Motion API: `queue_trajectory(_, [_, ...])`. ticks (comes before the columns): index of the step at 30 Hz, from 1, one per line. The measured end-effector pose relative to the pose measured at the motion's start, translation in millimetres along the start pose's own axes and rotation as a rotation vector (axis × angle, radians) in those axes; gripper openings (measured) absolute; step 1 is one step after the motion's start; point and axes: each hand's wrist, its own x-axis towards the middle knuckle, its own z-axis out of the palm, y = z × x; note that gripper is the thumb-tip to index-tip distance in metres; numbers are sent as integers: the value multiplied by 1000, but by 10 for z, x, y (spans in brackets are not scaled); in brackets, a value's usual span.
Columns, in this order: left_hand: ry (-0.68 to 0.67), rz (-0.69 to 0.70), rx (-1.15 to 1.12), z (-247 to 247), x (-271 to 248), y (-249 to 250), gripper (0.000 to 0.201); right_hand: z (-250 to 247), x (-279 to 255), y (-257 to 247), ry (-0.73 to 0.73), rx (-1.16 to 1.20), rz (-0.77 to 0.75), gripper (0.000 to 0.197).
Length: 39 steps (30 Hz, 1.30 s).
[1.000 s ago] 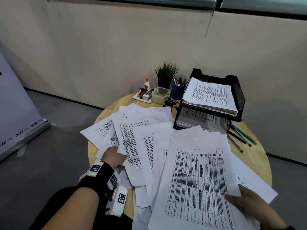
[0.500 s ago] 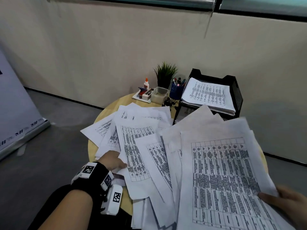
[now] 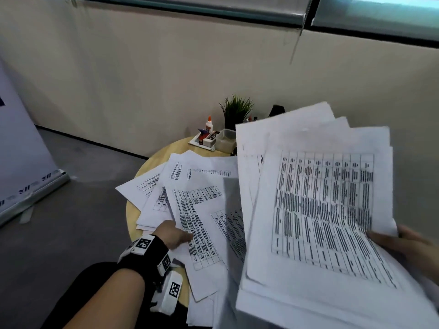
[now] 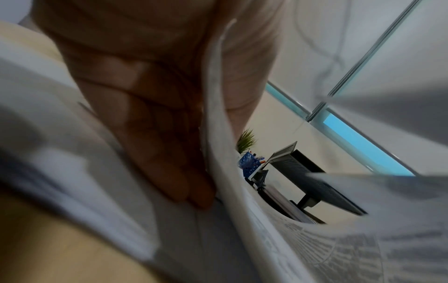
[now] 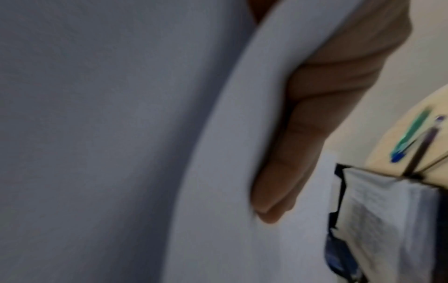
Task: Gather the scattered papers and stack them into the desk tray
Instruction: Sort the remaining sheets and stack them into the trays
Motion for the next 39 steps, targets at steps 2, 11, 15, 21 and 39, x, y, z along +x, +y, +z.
queue_trajectory(2, [35,-8,47,16,-58,24,49,146,82,-235,41,-32,-50,42])
queue_trajectory(11, [85,98,-94,7,-71,-31,54,501,415,-1012,14,-94,-243,97])
queue_trajectory(15, [142,128,-69,-60,-107,-2,23,600,415,-835,-104,-68,-217,73])
queue_trajectory(21, [251,160,-54,-89,-125,24,31,568,515,178,-117,-70,146,26])
queue_trajectory(39, [-148,20,-477,-93,-67,108,32,778,698,1053,141,-837,159,12])
